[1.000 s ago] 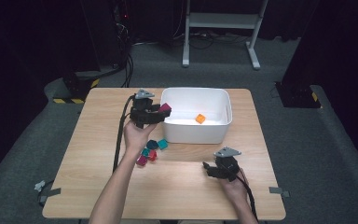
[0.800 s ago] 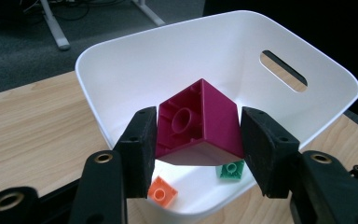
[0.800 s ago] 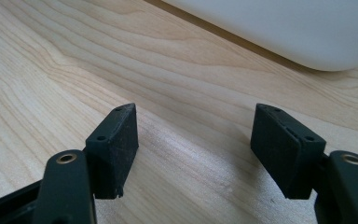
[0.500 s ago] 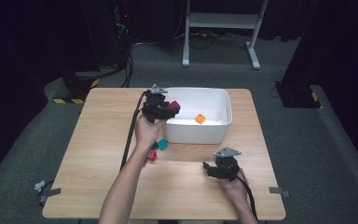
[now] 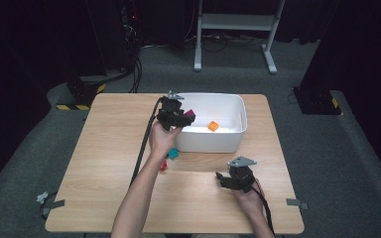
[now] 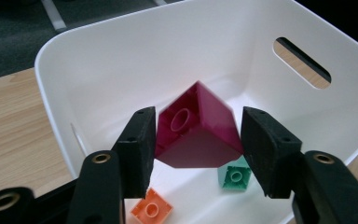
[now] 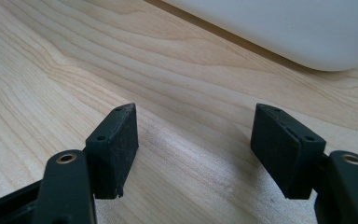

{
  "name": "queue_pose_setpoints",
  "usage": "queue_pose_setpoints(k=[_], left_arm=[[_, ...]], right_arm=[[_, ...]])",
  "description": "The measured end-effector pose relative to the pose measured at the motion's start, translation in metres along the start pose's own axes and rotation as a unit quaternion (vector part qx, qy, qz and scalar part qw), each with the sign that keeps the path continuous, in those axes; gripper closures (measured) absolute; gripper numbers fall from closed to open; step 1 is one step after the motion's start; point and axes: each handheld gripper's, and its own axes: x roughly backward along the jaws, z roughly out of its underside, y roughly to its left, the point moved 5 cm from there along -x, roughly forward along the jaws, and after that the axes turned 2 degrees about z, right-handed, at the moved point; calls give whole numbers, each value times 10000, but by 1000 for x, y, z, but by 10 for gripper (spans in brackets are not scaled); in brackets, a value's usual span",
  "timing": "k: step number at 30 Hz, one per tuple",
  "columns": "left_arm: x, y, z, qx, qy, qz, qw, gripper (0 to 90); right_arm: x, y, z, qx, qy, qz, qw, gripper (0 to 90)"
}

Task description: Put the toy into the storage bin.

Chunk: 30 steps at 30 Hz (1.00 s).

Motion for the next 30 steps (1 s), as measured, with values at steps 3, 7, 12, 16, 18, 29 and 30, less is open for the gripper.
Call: queue_pose_setpoints(k=[3,7,12,16,18,29,30], left_arm=[[2,0,-2,98,-105,38,9999,390],[5,1,-3,4,-147,-79,9999,378],[14,1,-2,-31,-354,-20,9994,338],[23,5,-1,-7,-532,12,9986,303],[28,7,0,84,-585,22,9982,292],[57,22,18,67,-604,-113,9981,276],[60,23,20,73,-612,-112,9980,278]], right_arm=[[0,0,0,-4,2,0,10000,320],[0,0,0,-3,3,-2,10000,319],[0,0,0,-4,4,-2,10000,318],[0,0,0,5,2,2,10000,318],[0,0,0,-10,5,-1,10000,318],[0,0,0,1,1,-3,10000,318],[0,0,0,-7,4,-3,10000,318]])
